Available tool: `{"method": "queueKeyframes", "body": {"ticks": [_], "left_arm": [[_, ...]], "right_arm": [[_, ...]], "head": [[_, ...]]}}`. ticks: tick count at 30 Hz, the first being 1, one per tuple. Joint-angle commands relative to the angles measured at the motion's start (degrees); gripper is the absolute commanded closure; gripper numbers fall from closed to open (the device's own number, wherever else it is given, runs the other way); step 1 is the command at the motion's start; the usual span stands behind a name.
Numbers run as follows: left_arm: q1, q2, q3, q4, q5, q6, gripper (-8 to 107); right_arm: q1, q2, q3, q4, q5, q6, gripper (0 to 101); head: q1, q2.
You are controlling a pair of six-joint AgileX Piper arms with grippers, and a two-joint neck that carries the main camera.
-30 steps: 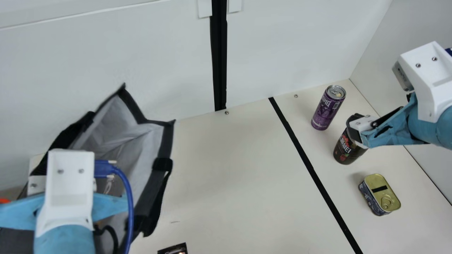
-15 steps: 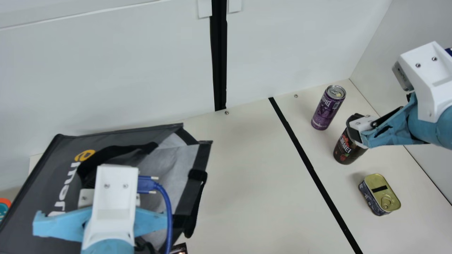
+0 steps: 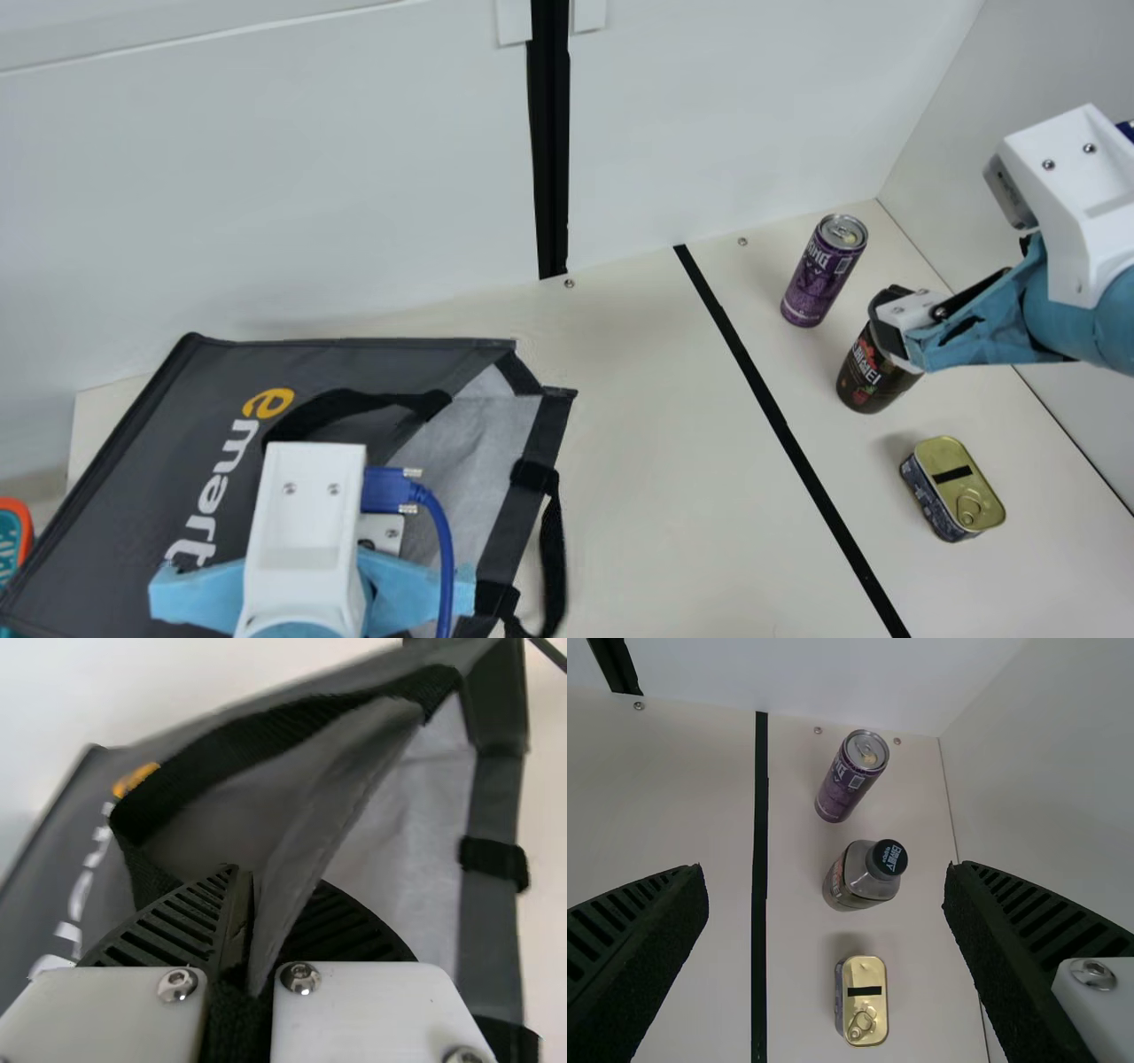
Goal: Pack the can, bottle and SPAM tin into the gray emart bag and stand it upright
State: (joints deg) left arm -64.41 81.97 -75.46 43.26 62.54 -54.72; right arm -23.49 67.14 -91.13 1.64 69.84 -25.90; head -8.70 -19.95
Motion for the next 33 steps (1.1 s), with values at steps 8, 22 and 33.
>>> {"method": "queueKeyframes", "body": {"ticks": [8,22,33], "left_arm": [[6.73,-1.59,3.05,-10.37,-9.07,4.71,107],[16.53,-1.92,5.76,-23.02,-17.51,13.74,107],[22.89,-0.63,5.15,-33.17,-21.07,21.48,107]], "right_arm": [[0.00,0.00,0.00,0.00,0.00,0.00,6],[0.00,0.00,0.00,0.00,0.00,0.00,6],[0.00,0.00,0.00,0.00,0.00,0.00,6]], "head": [[-1.30,-0.05],[-1.30,-0.05],[-1.30,-0.05]]}}
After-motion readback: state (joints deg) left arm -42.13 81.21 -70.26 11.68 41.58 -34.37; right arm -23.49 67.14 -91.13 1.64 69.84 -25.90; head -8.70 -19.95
